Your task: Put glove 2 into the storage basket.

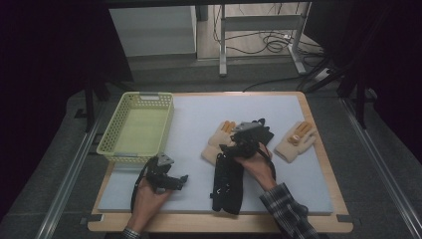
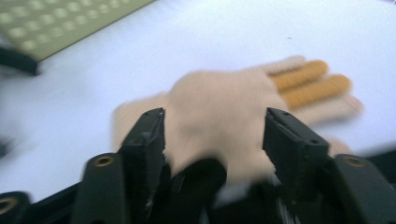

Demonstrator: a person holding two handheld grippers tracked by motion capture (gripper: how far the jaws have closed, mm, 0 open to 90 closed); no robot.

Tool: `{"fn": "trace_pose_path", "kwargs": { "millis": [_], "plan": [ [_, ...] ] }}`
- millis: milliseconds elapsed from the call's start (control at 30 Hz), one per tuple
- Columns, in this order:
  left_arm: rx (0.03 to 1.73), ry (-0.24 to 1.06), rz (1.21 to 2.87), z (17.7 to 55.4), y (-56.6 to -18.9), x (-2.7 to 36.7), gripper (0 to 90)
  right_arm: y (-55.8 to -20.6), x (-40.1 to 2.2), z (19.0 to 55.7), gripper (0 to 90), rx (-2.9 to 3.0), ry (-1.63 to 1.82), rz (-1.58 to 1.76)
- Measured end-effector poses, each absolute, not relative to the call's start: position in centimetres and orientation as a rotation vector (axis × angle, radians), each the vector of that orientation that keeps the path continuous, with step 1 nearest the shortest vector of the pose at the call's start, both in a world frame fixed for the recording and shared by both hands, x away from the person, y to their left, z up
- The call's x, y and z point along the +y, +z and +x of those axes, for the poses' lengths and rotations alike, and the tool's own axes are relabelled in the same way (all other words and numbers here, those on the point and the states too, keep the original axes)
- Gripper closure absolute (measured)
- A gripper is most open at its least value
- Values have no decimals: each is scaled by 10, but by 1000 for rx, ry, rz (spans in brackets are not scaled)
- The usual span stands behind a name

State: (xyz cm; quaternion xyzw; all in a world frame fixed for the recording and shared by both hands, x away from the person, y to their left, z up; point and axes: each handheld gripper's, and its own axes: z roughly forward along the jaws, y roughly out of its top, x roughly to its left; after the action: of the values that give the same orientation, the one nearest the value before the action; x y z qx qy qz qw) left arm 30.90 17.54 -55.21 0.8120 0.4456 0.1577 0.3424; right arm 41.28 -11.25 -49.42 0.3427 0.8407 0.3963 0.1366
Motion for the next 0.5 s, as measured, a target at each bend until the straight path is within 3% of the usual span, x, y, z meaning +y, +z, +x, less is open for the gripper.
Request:
{"fn": "trace_pose_path", "kwargs": {
  "millis": [200, 233, 367, 500],
  "plan": [
    [1157, 411, 2112, 309, -552, 176, 21, -517, -78, 449, 265, 2534, 961, 942],
    [1159, 410, 2108, 309, -552, 175, 22, -520, -76, 451, 278, 2540, 940, 932],
    [1159, 410, 2109, 309, -552, 175, 21, -521, -75, 455, 498, 2541, 927, 939],
    [1159, 411, 2110, 309, -552, 175, 22, -517, -68, 455, 543, 2497, 894, 869]
  ]
}}
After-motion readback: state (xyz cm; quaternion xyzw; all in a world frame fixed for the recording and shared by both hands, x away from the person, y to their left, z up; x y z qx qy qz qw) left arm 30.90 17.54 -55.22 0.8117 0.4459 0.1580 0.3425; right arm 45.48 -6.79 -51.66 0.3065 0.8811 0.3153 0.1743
